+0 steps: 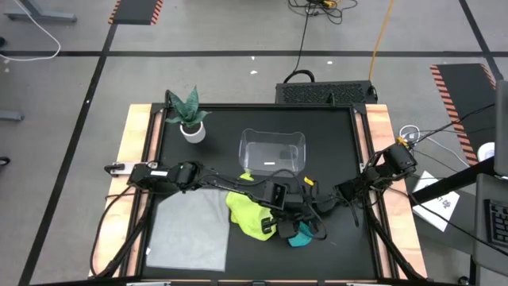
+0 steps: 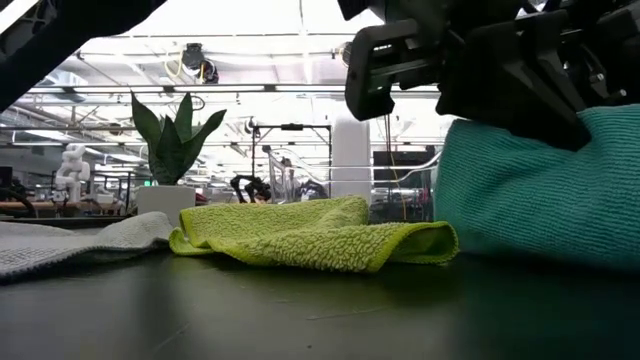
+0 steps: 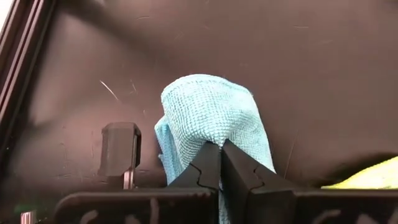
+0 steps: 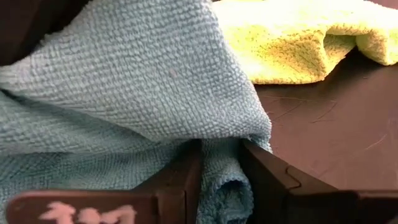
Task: Fold microfiber towels
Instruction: Fold the blue towel
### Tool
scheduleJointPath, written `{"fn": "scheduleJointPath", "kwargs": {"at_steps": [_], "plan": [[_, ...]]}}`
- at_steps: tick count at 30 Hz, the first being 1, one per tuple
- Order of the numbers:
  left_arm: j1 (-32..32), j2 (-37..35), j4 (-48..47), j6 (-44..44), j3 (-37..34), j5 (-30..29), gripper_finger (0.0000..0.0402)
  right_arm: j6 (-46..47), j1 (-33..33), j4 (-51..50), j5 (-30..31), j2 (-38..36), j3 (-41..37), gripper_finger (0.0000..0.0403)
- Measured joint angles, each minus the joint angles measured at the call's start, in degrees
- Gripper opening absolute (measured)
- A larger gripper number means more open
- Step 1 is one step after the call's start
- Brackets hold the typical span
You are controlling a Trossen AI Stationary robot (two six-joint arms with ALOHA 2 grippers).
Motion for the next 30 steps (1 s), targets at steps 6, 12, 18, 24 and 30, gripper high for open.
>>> {"fn": "scheduleJointPath", "kwargs": {"at_steps": [6,12,18,24,30], "plan": [[0.84,0.00,0.08,-0.19,0.00,2.52,0.0016,-0.39,0.49,-0.32,-0.35,-1.28,-1.42,0.0105],[1.97,0.44,1.03,-0.70,0.00,3.60,0.0005,-0.89,0.66,-1.18,-0.88,-6.03,-3.88,0.0126],[1.92,0.59,2.40,-1.40,-0.03,3.79,0.0018,-1.99,0.66,-3.36,-0.15,-9.42,-5.19,0.0170],[2.27,0.63,2.60,-1.96,-0.03,4.17,0.0006,-2.44,0.51,-9.95,3.13,-12.74,-5.05,0.0209],[3.08,0.63,2.59,-3.01,-0.04,8.71,0.0004,-3.51,0.47,-16.29,4.21,-16.00,-4.08,0.0214]]}}
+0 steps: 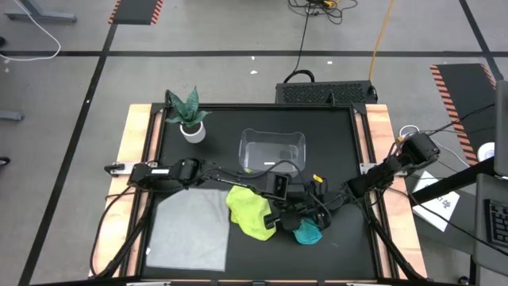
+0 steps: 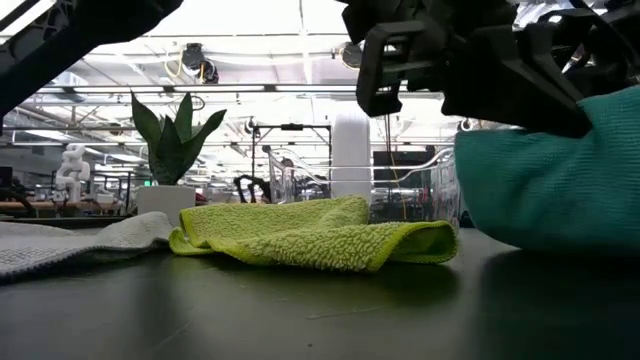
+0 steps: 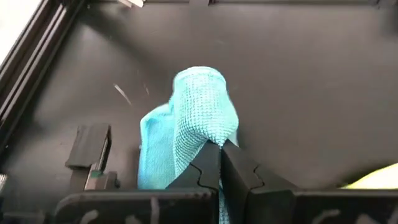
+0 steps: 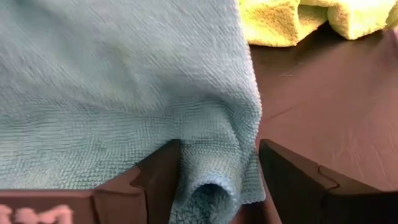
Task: Fold microfiber towels
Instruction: Fold the blue towel
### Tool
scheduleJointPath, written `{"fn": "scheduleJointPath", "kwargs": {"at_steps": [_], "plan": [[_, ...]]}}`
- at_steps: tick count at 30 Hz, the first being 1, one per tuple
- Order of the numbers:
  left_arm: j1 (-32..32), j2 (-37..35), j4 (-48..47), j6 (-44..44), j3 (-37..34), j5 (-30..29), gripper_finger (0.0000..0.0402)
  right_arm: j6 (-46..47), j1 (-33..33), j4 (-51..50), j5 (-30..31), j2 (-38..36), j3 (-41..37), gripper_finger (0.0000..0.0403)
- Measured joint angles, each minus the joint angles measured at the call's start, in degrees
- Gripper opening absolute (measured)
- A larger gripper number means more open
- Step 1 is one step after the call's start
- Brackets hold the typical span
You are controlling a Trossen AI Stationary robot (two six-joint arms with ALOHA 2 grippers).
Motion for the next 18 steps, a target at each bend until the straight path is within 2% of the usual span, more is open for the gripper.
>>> {"fn": "scheduleJointPath", "kwargs": {"at_steps": [5,9,12,18], "plan": [[-0.02,-0.07,-0.97,0.03,0.02,0.69,0.0008,0.29,-0.52,-10.37,0.06,-3.24,2.35,0.0208],[0.09,-0.11,-1.34,0.03,0.04,0.46,0.0004,1.08,-0.76,-13.28,-0.23,-4.57,2.73,0.0187],[0.09,-0.11,-1.37,-0.12,0.04,0.42,0.0008,1.23,-0.76,-13.32,-0.53,-4.55,2.73,0.0141],[0.17,-0.17,-3.18,-3.56,0.04,-0.05,0.0004,2.31,-0.76,-13.90,-0.52,-4.55,2.73,0.0021]]}}
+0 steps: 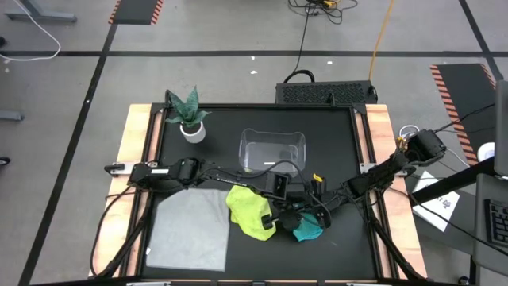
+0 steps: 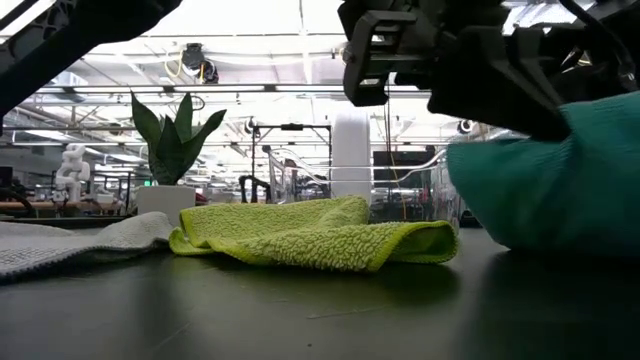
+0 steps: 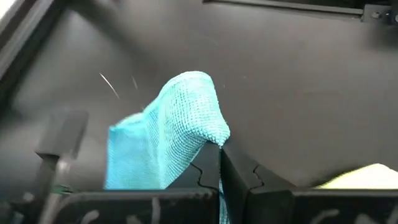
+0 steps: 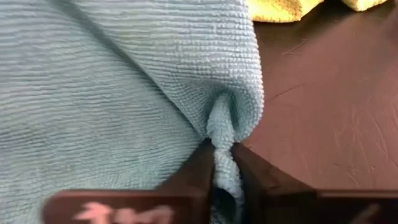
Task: Fold microfiber towels
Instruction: Fold the blue towel
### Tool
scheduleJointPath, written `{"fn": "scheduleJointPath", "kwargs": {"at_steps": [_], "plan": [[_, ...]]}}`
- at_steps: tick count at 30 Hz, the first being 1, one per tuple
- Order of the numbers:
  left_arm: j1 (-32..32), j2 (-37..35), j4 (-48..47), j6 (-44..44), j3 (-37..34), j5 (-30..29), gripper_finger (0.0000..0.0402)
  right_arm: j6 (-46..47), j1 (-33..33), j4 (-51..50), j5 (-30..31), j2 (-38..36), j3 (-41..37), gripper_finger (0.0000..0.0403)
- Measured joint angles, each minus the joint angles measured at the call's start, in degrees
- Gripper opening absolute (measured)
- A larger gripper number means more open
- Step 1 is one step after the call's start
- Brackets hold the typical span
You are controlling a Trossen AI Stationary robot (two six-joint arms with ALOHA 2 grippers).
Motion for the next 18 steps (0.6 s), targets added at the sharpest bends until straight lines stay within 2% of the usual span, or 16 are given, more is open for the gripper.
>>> {"fn": "scheduleJointPath", "kwargs": {"at_steps": [2,4,12,15,18], "plan": [[0.00,-0.05,-0.59,-0.45,0.00,-0.12,0.0006,0.17,-0.19,-0.51,-1.25,0.00,0.04,0.0009],[0.08,-0.23,-1.06,-0.99,0.00,-0.31,0.0008,1.21,-0.74,-0.60,-2.84,0.00,0.04,0.0019],[0.51,-0.33,-2.93,-3.13,0.00,-0.99,0.0003,2.69,-3.19,-2.59,-3.94,-0.04,0.27,0.0148],[0.62,-0.43,-3.91,-3.21,0.00,-0.96,0.0003,1.12,-4.00,-4.97,-5.04,-0.12,1.20,0.0181],[0.64,-0.50,-4.79,-3.09,0.00,-0.84,0.0003,-0.34,-5.28,-5.83,-8.65,-0.13,1.66,0.0199]]}}
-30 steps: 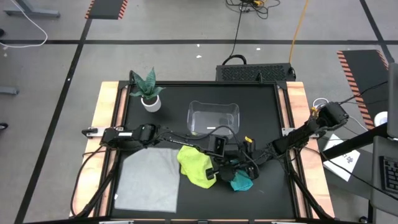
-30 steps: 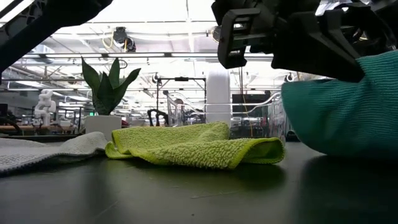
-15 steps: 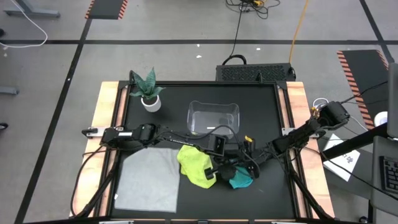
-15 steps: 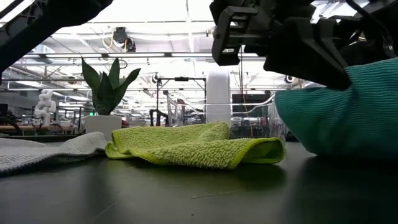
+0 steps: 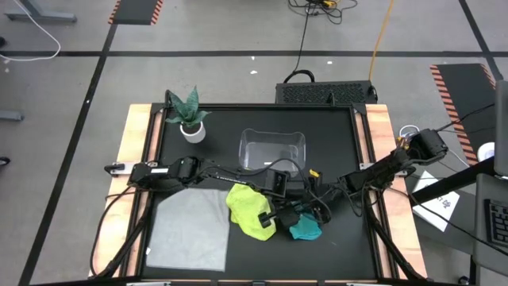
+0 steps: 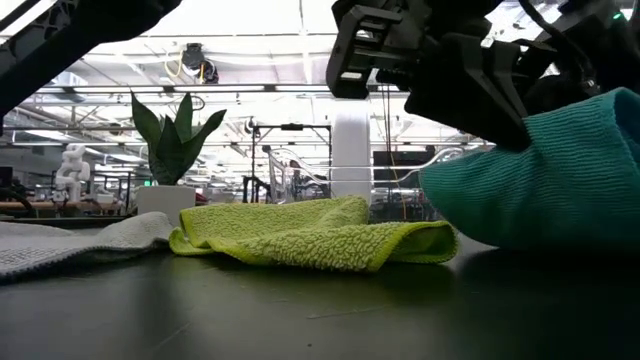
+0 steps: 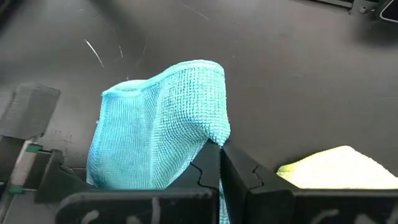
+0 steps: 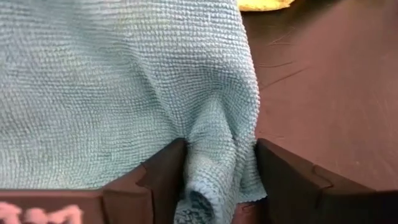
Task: Fold microfiber towels
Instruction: Fold the blue towel
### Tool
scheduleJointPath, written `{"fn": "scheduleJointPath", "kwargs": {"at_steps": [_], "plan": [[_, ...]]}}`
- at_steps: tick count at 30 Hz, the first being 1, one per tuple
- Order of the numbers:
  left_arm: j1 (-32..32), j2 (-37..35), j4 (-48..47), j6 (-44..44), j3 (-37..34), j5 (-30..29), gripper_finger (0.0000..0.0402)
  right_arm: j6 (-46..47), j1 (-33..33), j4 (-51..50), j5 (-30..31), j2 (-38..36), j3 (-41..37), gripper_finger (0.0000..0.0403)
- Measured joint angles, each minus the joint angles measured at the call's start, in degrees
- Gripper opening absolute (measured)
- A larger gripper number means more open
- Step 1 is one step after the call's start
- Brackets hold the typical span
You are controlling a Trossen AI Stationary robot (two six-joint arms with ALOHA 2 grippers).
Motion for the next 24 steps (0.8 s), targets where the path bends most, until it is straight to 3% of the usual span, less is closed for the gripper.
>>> {"fn": "scheduleJointPath", "kwargs": {"at_steps": [5,12,18,24], "plan": [[-0.05,-0.59,-0.90,-0.12,-0.02,0.90,0.0005,-1.63,-1.00,-0.46,-4.21,0.10,0.02,0.0207],[-0.61,-1.52,-1.64,-3.07,-0.05,0.06,0.0008,-1.03,-0.62,-1.91,-3.42,0.31,2.62,0.0202],[-3.11,-1.66,-1.68,-4.65,-0.07,-1.93,0.0016,-0.21,1.03,-20.78,-0.89,0.16,10.68,0.0201],[-4.35,-1.55,-0.53,-4.46,-0.11,-4.65,0.0006,-1.26,1.94,-29.98,-3.33,-0.79,13.74,0.0201]]}}
